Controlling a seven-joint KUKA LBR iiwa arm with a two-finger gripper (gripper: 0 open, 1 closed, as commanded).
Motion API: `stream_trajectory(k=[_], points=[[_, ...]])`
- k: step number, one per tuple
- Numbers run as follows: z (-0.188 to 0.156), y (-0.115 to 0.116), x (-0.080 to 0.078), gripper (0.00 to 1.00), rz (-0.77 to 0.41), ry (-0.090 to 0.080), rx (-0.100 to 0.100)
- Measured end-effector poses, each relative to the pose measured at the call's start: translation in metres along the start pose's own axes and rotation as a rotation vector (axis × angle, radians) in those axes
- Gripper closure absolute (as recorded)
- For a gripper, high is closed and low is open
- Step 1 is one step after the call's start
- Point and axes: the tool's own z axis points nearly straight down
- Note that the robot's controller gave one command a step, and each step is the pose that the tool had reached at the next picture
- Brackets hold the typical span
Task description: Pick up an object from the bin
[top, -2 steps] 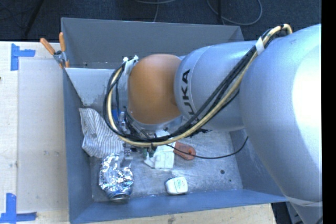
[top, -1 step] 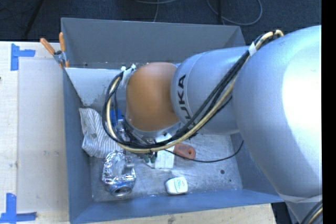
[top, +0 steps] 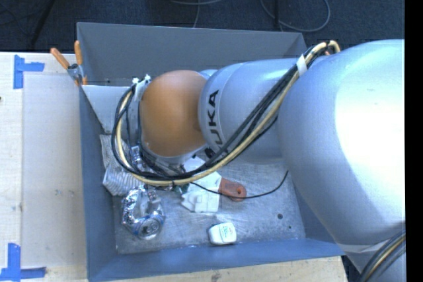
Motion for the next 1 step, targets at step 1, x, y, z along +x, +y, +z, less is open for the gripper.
stream_trajectory(k=[1], points=[[-0.0075, 0.0071, -0.0176, 0.0, -0.006, -0.009, -0.002]])
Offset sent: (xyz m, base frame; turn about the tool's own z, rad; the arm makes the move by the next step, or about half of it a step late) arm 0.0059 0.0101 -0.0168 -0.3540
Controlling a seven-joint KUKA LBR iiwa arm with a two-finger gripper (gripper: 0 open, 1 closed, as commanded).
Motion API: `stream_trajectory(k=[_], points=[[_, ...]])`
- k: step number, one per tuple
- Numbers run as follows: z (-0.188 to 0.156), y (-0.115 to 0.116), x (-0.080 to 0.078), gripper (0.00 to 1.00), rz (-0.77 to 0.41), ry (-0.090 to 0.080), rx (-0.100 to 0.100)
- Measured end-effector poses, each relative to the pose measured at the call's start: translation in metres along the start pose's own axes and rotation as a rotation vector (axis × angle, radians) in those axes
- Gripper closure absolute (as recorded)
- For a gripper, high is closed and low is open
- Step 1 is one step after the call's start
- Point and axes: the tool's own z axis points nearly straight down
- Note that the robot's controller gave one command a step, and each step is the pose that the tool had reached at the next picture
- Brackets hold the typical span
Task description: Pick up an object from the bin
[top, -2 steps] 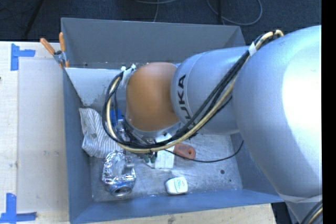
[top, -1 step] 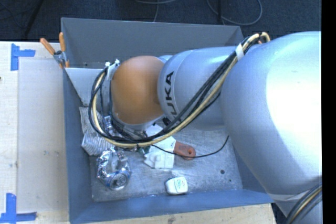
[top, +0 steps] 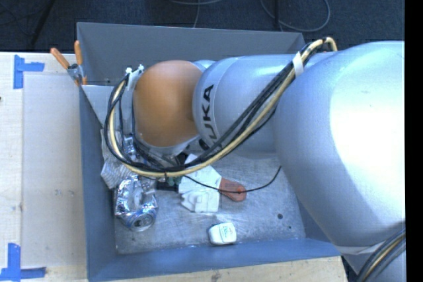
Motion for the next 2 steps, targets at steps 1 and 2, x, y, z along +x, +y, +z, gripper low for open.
stream_trajectory(k=[1, 2], points=[[-0.006, 0.002, -0.004, 0.0, -0.001, -0.007, -0.001], [-0.05, 0.002, 0.013, 0.0, -0.022, 0.004, 0.0]])
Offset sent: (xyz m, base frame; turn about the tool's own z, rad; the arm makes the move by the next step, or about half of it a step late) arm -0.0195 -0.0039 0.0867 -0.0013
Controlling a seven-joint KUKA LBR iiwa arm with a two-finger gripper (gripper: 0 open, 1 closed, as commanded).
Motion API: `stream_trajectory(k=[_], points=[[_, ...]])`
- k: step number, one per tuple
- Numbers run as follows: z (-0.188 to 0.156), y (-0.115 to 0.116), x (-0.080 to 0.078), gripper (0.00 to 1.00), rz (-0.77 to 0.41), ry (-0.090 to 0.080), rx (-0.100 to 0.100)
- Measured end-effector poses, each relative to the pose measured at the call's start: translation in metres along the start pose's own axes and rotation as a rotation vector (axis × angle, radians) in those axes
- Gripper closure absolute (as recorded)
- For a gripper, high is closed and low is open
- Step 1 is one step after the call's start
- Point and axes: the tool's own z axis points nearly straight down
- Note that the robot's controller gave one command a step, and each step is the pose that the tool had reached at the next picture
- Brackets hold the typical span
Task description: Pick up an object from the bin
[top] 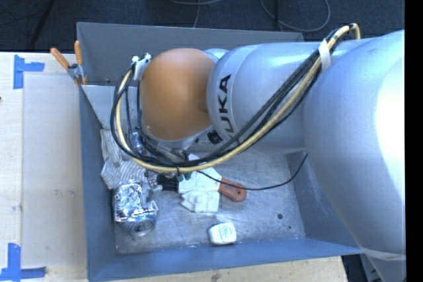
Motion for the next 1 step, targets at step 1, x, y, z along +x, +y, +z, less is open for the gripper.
stream_trajectory(k=[1], points=[[-0.0026, -0.0017, 0.0003, 0.0, -0.082, -0.024, 0.001]])
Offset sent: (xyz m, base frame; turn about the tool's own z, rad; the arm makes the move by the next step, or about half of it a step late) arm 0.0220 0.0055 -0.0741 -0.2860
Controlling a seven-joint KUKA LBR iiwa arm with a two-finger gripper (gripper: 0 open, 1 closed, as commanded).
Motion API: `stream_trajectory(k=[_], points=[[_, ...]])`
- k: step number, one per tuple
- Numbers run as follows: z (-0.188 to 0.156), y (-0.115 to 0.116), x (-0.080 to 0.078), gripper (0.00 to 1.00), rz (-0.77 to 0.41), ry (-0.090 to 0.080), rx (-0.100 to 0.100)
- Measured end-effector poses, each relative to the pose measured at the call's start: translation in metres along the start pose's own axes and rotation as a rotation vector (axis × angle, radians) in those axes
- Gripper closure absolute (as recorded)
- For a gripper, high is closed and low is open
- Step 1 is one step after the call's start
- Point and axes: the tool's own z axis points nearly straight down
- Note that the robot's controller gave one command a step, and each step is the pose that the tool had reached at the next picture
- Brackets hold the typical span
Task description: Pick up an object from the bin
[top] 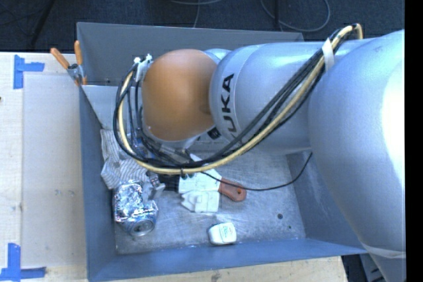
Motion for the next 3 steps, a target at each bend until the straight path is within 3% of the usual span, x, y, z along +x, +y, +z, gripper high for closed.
stream_trajectory(k=[1, 2, 3], points=[[0.041, -0.001, -0.006, 0.0, -0.266, 0.015, -0.003], [0.059, 0.003, -0.01, 0.0, -0.249, 0.018, -0.002], [0.068, 0.005, -0.022, 1.0, -0.622, 0.014, -0.006]])
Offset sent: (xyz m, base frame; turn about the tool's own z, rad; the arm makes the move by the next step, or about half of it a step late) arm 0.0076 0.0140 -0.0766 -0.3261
